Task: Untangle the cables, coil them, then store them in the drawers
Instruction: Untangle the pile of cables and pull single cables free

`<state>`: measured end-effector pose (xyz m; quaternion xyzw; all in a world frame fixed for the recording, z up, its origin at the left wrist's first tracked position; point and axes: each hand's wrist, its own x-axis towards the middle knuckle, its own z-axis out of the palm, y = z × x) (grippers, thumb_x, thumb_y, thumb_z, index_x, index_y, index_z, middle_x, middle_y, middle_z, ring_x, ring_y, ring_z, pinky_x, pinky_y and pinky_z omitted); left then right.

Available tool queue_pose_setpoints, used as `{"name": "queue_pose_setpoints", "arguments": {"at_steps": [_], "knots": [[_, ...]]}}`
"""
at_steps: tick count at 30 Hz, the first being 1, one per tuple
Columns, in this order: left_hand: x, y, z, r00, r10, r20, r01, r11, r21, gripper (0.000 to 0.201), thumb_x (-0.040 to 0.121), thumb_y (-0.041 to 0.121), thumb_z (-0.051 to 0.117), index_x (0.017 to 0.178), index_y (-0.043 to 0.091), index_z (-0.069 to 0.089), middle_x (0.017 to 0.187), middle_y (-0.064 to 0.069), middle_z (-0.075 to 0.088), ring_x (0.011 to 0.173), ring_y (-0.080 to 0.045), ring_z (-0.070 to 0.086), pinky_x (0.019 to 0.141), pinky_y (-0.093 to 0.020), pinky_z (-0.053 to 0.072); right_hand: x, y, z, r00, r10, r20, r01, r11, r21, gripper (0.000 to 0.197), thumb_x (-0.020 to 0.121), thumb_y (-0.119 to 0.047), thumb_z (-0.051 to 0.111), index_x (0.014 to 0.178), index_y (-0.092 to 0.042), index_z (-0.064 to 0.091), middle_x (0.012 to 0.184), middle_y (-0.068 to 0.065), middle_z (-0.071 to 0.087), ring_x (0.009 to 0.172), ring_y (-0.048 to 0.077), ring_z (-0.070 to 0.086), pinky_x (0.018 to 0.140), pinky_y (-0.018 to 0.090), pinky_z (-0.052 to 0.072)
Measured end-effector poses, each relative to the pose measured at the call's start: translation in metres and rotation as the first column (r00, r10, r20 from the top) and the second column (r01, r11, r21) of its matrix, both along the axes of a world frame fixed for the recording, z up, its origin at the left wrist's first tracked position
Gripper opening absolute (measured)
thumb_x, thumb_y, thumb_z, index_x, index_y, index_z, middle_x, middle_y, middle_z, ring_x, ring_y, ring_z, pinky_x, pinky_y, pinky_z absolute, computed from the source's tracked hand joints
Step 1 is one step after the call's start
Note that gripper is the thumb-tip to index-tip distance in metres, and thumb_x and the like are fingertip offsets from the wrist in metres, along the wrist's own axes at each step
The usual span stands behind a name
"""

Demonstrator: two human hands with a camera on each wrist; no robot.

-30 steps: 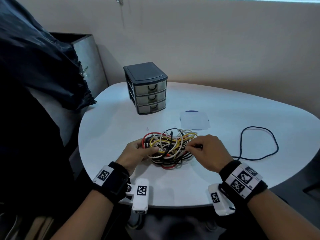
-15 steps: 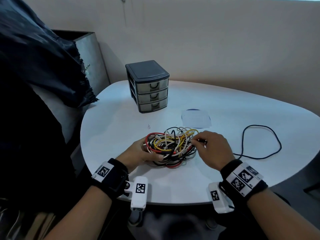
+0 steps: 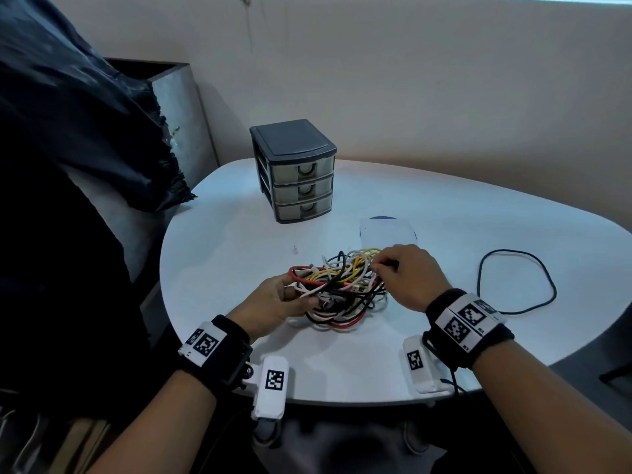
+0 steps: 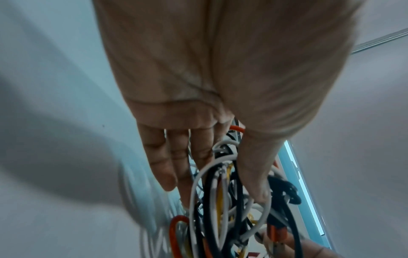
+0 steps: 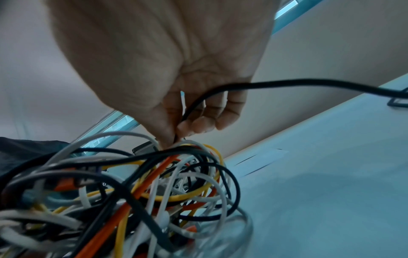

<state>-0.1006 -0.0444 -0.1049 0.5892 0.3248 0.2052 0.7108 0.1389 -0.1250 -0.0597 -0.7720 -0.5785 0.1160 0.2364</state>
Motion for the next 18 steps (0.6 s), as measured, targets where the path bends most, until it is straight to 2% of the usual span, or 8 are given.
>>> {"name": "queue_pose_setpoints", "arguments": {"at_steps": [4,6,8,10,11,13,16,18], "knots": [[-0.0025,0.0014,0.0028,0.999,-0.027,-0.023,0.027,1.000,0.008,0.046,0.090,-0.004,0.062,0.134,0.006,0.054,0.115,-0.021,0.070,0.100,-0.020,0.069,0.087,-0.024,0.053,0.0004,0.0008,-0.0020,1.000,-0.001,-0.008,0.001,1.000,0.005,0.014,0.093,-0.023,0.061,0.092,-0.022,0.075,0.080,-0.015,0.058,0.080,0.011,0.055,0.071,0.025,0.038],[-0.0038,0.0018,0.0041,0.999,-0.025,-0.030,0.025,1.000,0.010,0.043,0.088,0.004,0.065,0.131,0.006,0.057,0.112,-0.018,0.072,0.102,-0.020,0.069,0.097,-0.033,0.053,0.0013,0.0009,-0.0029,1.000,-0.004,-0.015,0.004,1.000,0.010,0.014,0.092,-0.023,0.061,0.092,-0.022,0.075,0.081,-0.013,0.060,0.081,0.012,0.057,0.072,0.026,0.041],[-0.0045,0.0021,0.0039,0.999,-0.020,-0.042,0.021,1.000,0.017,0.044,0.085,0.016,0.067,0.128,0.010,0.061,0.113,-0.018,0.072,0.109,-0.027,0.066,0.108,-0.047,0.045,0.0024,0.0009,-0.0036,1.000,-0.004,-0.023,0.004,1.000,0.012,0.014,0.092,-0.024,0.062,0.091,-0.021,0.075,0.081,-0.012,0.062,0.081,0.013,0.059,0.073,0.027,0.045],[-0.0038,0.0036,0.0012,0.998,-0.012,-0.056,0.013,1.000,0.023,0.039,0.089,0.018,0.065,0.127,0.010,0.062,0.117,-0.022,0.069,0.116,-0.037,0.061,0.111,-0.055,0.038,0.0035,0.0011,-0.0040,0.999,-0.002,-0.037,0.002,1.000,0.011,0.014,0.093,-0.023,0.062,0.090,-0.021,0.075,0.080,-0.011,0.063,0.080,0.014,0.060,0.072,0.027,0.045],[-0.0033,0.0042,-0.0001,0.998,-0.001,-0.063,0.003,1.000,0.031,0.034,0.093,0.015,0.062,0.127,0.009,0.063,0.120,-0.024,0.068,0.115,-0.039,0.061,0.112,-0.056,0.037,0.0039,0.0010,-0.0041,0.999,0.001,-0.042,-0.001,1.000,0.011,0.014,0.093,-0.023,0.062,0.090,-0.021,0.075,0.080,-0.011,0.064,0.079,0.013,0.060,0.071,0.027,0.045],[-0.0022,0.0047,-0.0007,0.997,0.017,-0.077,-0.014,0.999,0.041,0.027,0.099,0.013,0.055,0.123,0.009,0.065,0.120,-0.023,0.067,0.108,-0.034,0.061,0.111,-0.056,0.038,0.0046,0.0010,-0.0039,0.999,0.007,-0.048,-0.007,1.000,0.011,0.013,0.093,-0.022,0.062,0.090,-0.021,0.075,0.079,-0.011,0.064,0.078,0.013,0.060,0.070,0.026,0.043],[0.0003,0.0035,0.0028,0.996,0.029,-0.087,-0.025,0.999,0.048,0.024,0.101,0.015,0.051,0.117,0.015,0.069,0.107,-0.014,0.068,0.099,-0.028,0.059,0.110,-0.050,0.041,0.0049,0.0006,-0.0026,0.995,0.029,-0.096,-0.029,1.000,0.001,0.014,0.094,-0.020,0.061,0.086,-0.021,0.074,0.077,-0.012,0.065,0.075,0.011,0.060,0.068,0.024,0.042],[0.0021,0.0023,0.0067,0.994,0.044,-0.102,-0.038,0.998,0.057,0.023,0.102,0.018,0.051,0.115,0.020,0.070,0.100,-0.007,0.069,0.093,-0.023,0.059,0.098,-0.041,0.045,0.0050,-0.0003,-0.0014,0.987,0.059,-0.146,-0.060,0.998,-0.004,0.018,0.094,-0.017,0.061,0.080,-0.024,0.071,0.073,-0.015,0.064,0.071,0.005,0.059,0.065,0.019,0.041]]}}
